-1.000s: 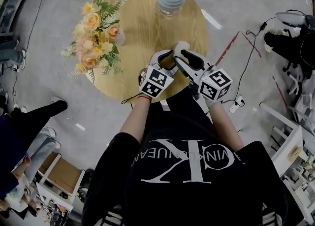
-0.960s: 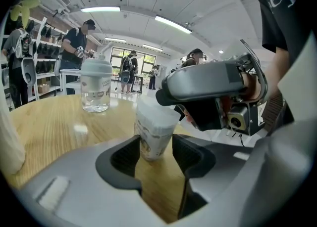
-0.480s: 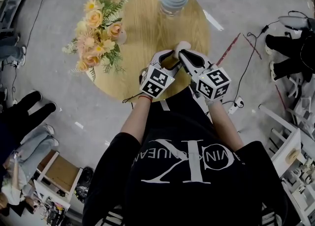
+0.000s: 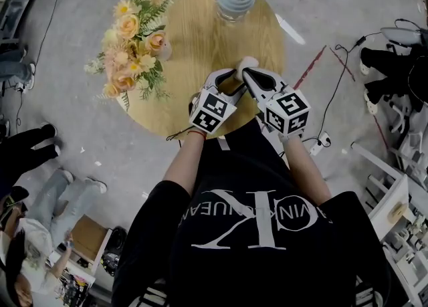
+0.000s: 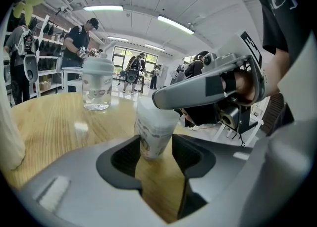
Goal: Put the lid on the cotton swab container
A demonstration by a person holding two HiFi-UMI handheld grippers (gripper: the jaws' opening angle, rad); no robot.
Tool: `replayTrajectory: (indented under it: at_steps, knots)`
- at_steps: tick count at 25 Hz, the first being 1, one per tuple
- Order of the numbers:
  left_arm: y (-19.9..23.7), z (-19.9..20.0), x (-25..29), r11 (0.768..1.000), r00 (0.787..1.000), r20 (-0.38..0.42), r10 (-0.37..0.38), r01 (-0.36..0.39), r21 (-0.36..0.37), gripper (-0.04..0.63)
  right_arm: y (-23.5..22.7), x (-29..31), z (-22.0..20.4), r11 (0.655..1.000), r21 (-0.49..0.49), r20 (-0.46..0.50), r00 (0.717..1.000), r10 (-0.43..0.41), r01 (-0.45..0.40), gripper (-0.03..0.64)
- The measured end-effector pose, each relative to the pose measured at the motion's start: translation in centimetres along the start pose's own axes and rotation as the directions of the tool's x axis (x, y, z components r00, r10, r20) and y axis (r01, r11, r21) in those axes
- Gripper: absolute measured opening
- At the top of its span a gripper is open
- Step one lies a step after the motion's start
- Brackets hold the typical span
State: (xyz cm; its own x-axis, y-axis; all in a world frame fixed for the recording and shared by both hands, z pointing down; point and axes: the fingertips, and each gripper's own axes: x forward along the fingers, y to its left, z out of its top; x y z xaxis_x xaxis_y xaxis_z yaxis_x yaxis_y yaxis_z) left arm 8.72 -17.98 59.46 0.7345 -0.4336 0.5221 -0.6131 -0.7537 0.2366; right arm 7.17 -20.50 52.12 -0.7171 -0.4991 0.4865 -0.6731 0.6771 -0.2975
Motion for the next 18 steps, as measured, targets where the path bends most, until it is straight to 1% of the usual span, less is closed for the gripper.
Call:
replayTrajectory:
  at_steps: [7,18]
  knots:
    - [-0.04,-0.03,-0.04,1.0,1.0,-0.004,0.0,0.0,0.0,0.209,0.2,0.19,-0.01,1.0,-0.008,-0.014,1.0,-0.004,0.004,0.015]
    - [-0.03,-0.15,-0.1,1.0,1.0,-0.017,0.01,-0.01,0.001,0.206,0.18,0.2,-0.01,1.0,-0.011,-0.006,1.0,-0.008,0.008,0.015]
